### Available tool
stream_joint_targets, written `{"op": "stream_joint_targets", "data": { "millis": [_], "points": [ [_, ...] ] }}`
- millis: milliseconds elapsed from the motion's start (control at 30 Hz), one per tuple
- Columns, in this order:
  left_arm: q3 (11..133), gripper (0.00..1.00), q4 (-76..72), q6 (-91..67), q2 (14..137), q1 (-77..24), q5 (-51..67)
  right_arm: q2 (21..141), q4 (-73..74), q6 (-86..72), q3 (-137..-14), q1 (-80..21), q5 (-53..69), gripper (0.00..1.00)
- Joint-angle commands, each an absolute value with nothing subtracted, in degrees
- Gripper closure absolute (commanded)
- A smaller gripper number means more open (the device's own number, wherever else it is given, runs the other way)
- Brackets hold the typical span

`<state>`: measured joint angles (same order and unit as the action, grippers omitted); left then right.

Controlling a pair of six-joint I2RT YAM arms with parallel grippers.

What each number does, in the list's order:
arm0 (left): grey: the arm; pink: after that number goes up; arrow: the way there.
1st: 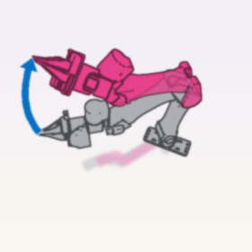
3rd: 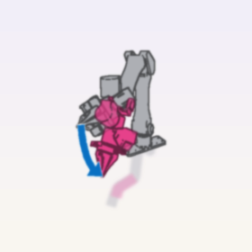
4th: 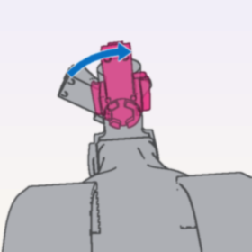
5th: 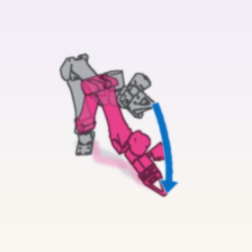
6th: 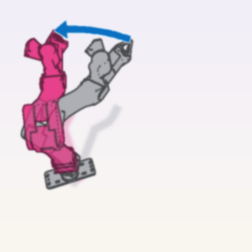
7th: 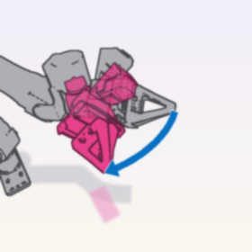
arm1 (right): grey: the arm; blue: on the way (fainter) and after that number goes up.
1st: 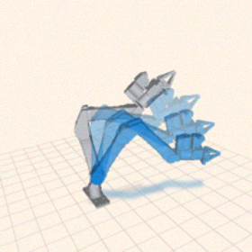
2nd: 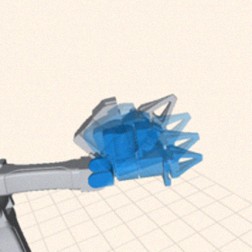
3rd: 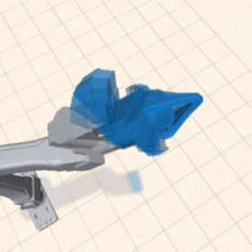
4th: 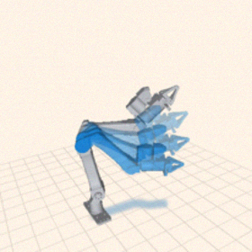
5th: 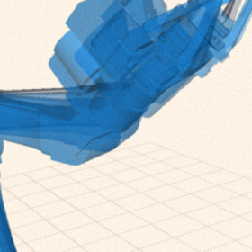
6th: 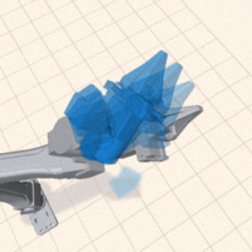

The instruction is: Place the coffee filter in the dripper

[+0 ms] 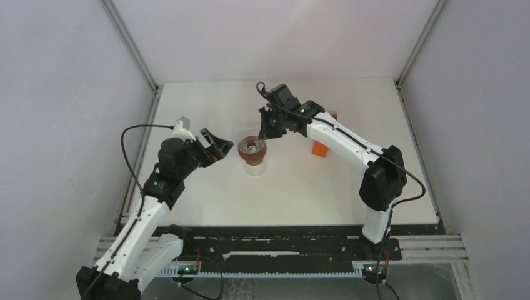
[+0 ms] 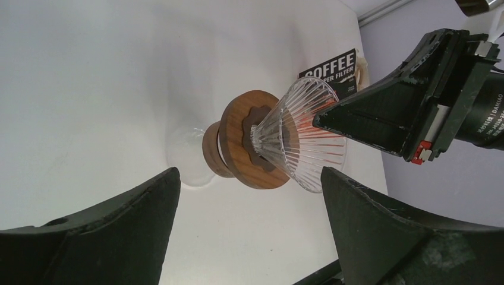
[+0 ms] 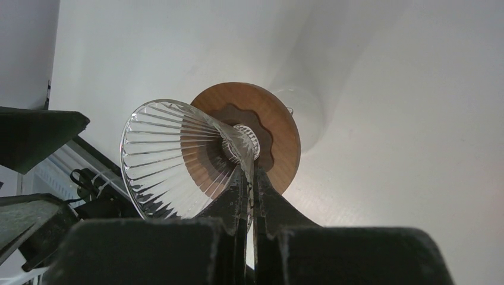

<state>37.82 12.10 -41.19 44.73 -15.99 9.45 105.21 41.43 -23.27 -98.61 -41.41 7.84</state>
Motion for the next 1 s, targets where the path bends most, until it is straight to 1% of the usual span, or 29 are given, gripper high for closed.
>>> {"op": "stream_joint_targets", "data": {
  "millis": [0, 67, 200, 267, 400, 633, 700, 967],
  "points": [
    [38.7, 0.10, 7.1, -42.8, 47.0, -16.9, 10.3, 106.0, 41.8, -21.6, -97.9, -42.4, 5.8, 1.00],
    [39.6, 0.16, 6.3, -43.0, 48.6, -17.4, 10.1, 105.9, 42.0, -21.5, -98.0, -42.4, 5.7, 1.00],
    [42.0, 0.34, 5.6, -43.1, 51.4, -18.0, 9.4, 106.1, 42.2, -21.2, -98.3, -42.5, 5.9, 1.00],
    [43.0, 0.41, 5.3, -43.2, 53.0, -18.2, 9.7, 106.3, 42.5, -21.2, -98.6, -42.4, 6.0, 1.00],
    [44.6, 0.48, 4.8, -43.2, 55.3, -18.5, 9.4, 106.7, 43.0, -21.1, -99.1, -42.5, 6.3, 1.00],
    [47.7, 0.50, 4.3, -43.2, 57.5, -18.5, 8.5, 108.4, 45.1, -21.2, -101.1, -41.9, 8.2, 1.00],
    [48.2, 0.54, 4.3, -43.0, 58.4, -18.6, 8.6, 108.4, 45.2, -21.2, -101.2, -41.8, 8.3, 1.00],
    [49.0, 0.64, 4.4, -42.8, 61.7, -18.6, 10.3, 109.8, 46.8, -21.1, -102.6, -41.3, 9.2, 1.00]
  ]
}}
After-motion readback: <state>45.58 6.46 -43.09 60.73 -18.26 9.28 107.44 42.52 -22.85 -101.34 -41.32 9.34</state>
